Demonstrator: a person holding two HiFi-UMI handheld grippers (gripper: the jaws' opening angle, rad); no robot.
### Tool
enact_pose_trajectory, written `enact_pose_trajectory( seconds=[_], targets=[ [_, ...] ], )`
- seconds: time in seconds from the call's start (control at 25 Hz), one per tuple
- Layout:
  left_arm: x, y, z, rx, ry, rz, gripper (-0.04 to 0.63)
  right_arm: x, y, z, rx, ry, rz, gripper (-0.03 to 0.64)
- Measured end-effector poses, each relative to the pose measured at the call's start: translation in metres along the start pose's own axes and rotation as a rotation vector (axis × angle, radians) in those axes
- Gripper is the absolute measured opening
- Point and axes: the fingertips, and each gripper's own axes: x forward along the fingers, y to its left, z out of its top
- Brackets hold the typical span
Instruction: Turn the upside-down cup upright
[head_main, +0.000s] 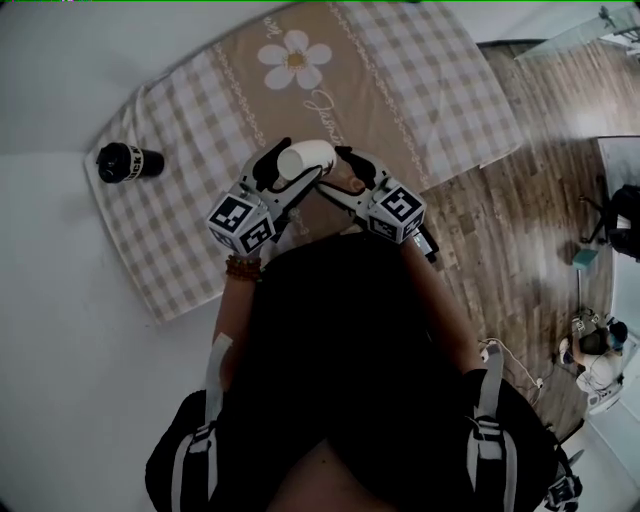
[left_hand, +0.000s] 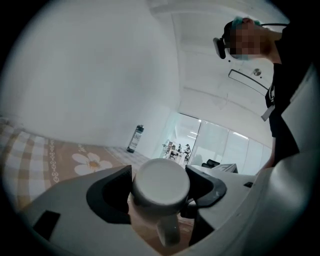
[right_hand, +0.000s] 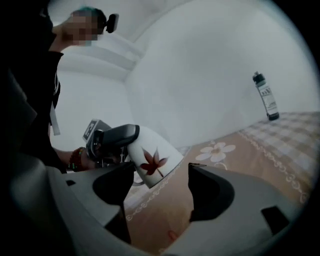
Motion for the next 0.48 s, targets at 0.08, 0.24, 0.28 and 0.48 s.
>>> enact_pose_trajectory(
  seconds=[0.08,0.24,0.28,0.48],
  targets=[
    [-0.004,0.000,0.002,0.020,0.005,0.012,0.348,0.001,0.005,-0.006,0.038,0.008,0.055,0.336],
    [-0.002,-0.004,0.000,0.036,0.019,-0.007,0.348,-0.007,0.012,-0.008,0.036,0.014,0.152,0.205],
    [-0.002,-0.005,-0.001,0.037,0.022,-0.012,0.348,-0.008,0.011,-0.007,0.035,0.011,0.163,0.200],
    [-0.005,-0.010,-0.006,0.055,0.031,-0.025,0.348,-0.017,0.006,0.003,0.051,-0.001,0.208,0.189]
  ],
)
